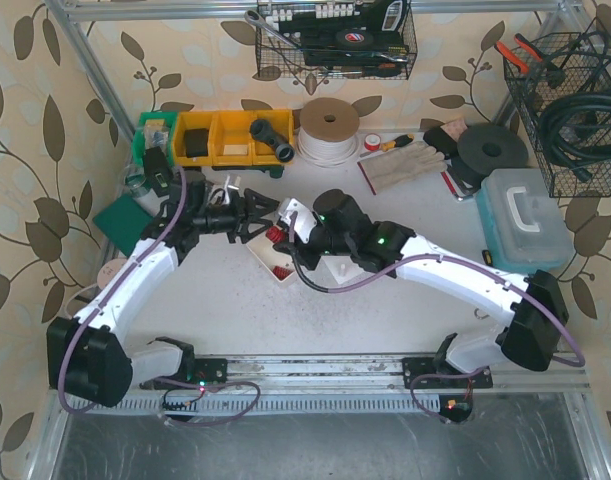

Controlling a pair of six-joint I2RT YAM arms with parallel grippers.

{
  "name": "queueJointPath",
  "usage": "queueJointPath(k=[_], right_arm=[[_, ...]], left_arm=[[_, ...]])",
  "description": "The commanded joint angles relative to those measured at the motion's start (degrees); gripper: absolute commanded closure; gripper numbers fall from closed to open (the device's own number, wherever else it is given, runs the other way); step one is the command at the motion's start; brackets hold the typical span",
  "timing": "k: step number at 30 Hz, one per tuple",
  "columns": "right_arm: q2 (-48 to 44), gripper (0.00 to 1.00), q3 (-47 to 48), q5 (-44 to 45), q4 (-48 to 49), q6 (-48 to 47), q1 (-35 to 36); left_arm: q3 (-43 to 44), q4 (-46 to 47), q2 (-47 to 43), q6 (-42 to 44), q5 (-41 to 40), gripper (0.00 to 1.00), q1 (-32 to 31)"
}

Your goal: Install the large spring

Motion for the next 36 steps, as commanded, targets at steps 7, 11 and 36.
queueJointPath(k=[7,11,36], right_arm=[[-2.02,1.00,4.12,-7.16,-7.10,-12.00,-2.18],[-3.15,1.00,4.30,-7.50,-10.65,-14.35,-2.72],[-2.48,1.00,6.51,-8.38,-16.87,-18.59,-3.40]], left_arm=[[7.97,-5.66,2.33,4.09,11.18,0.30,-2.37],[8.14,-9.07,1.58,6.62,12.37,0.32,-2.37],[4.98,-15.95,0.44,14.37,13.30,0.35,-8.52]])
